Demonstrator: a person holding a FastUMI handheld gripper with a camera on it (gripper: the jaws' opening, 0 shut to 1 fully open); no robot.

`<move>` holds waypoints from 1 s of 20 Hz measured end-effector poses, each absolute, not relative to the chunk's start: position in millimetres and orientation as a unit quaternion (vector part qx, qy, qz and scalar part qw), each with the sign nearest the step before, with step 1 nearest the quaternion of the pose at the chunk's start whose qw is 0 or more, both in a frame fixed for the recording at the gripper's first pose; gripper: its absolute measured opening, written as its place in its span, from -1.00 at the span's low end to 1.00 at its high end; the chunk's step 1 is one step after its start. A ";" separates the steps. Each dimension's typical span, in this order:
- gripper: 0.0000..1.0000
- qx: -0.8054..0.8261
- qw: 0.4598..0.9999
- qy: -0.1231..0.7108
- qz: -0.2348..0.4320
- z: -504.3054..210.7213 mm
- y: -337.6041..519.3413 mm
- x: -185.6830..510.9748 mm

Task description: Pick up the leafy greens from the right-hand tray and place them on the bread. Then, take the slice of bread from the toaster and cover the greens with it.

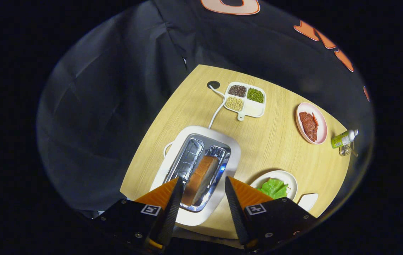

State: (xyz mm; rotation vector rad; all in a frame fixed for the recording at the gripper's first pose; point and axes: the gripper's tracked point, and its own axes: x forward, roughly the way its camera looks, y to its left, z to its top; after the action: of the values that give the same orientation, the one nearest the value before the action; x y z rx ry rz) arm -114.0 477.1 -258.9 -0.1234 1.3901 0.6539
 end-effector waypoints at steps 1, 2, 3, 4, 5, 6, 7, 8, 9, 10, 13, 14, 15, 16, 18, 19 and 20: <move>0.31 -0.061 0.717 0.631 0.290 -261.8 473.6 -114.8; 0.23 -0.061 0.713 0.638 0.285 -264.8 470.6 -116.7; 0.07 -0.053 0.708 0.646 0.281 -266.6 471.3 -119.2; -0.09 -0.045 0.705 0.650 0.280 -268.1 473.7 -119.1; -0.25 -0.037 0.703 0.653 0.278 -269.0 475.3 -118.2; -0.32 -0.029 0.703 0.656 0.274 -263.8 469.9 -116.8; -0.48 -0.022 0.700 0.659 0.274 -264.0 472.6 -117.7; -0.52 -0.014 0.694 0.663 0.279 -264.5 474.8 -121.6; -0.59 -0.004 0.688 0.668 0.282 -262.7 478.5 -123.3; -0.61 0.001 0.686 0.670 0.282 -262.6 479.3 -122.4; -0.71 0.015 0.683 0.674 0.280 -262.0 478.3 -120.5; -0.74 0.023 0.683 0.674 0.282 -261.8 475.4 -119.2; -0.79 0.035 0.682 0.674 0.283 -258.9 472.7 -117.0; -0.80 0.050 0.679 0.675 0.284 -254.9 471.3 -117.8; -0.82 0.076 0.679 0.671 0.288 -245.5 463.9 -112.5; -0.82 0.089 0.680 0.668 0.289 -239.9 459.9 -108.4; -0.82 0.110 0.680 0.664 0.291 -231.5 458.2 -105.2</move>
State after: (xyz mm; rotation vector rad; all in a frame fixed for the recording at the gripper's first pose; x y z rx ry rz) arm -105.2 458.2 -231.5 0.2473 1.4900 0.6527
